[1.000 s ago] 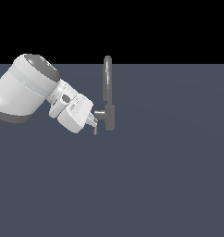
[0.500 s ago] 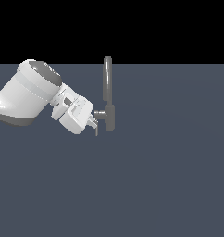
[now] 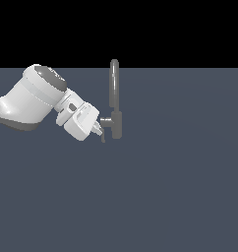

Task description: Turn on the faucet by rotating a designated handle.

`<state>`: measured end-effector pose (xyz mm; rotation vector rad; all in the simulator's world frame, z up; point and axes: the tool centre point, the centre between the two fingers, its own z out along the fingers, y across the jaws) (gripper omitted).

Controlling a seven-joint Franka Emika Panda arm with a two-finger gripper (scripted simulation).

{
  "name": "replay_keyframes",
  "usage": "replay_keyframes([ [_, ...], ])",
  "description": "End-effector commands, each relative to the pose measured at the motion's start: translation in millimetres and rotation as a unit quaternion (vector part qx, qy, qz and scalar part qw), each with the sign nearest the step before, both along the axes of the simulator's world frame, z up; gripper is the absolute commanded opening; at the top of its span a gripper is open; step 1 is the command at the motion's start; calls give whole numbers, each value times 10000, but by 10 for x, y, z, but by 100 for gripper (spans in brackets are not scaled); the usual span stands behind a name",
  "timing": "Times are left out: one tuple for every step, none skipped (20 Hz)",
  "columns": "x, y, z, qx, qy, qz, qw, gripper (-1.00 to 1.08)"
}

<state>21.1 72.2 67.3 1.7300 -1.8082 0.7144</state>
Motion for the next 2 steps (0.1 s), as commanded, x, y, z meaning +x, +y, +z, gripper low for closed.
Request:
replay_keyframes([
  [40, -84, -422, -76, 123, 111, 9998, -100],
  [40, -84, -422, -76, 123, 111, 9998, -100],
])
